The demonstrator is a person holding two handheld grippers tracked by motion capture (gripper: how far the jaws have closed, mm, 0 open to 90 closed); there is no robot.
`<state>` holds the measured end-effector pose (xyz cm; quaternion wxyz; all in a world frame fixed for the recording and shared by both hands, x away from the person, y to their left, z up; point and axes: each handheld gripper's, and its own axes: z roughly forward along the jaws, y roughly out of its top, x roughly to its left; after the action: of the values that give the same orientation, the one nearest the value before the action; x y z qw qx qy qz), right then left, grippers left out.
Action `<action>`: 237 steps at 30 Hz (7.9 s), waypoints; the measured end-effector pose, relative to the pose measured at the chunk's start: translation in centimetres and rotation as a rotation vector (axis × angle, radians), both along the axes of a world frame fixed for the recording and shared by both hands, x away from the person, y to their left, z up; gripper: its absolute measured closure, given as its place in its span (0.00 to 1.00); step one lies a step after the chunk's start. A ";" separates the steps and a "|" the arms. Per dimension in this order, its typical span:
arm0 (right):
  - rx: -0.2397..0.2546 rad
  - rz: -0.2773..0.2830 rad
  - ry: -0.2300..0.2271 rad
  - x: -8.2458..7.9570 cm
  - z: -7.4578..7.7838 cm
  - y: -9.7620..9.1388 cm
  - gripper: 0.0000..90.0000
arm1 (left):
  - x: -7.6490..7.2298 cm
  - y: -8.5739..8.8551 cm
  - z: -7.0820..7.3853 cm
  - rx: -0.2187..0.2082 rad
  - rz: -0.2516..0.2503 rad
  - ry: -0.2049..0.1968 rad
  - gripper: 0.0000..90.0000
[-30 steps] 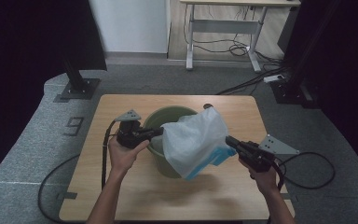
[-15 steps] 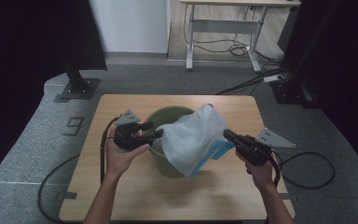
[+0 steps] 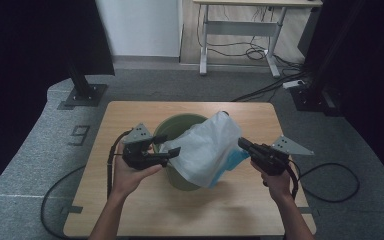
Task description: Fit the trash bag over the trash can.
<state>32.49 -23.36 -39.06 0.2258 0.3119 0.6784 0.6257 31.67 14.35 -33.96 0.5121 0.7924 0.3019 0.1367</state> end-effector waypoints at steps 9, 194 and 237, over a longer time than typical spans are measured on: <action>-0.003 0.030 -0.003 -0.1 0.0 1.2 0.98 | -0.9 -2.7 0.1 0.030 -0.067 -0.014 0.38; -0.042 0.007 -0.024 -5.0 -1.8 0.5 0.96 | 3.5 -4.7 -1.6 -0.109 -0.078 0.150 1.00; -0.054 -0.005 0.020 -4.0 -2.6 0.0 0.99 | 1.3 -7.3 -0.9 0.077 -0.134 0.060 0.34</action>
<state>28.46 -23.40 -41.69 0.2289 0.3133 0.6967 0.6034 33.01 7.09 -34.82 0.4801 0.8337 0.2577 0.0898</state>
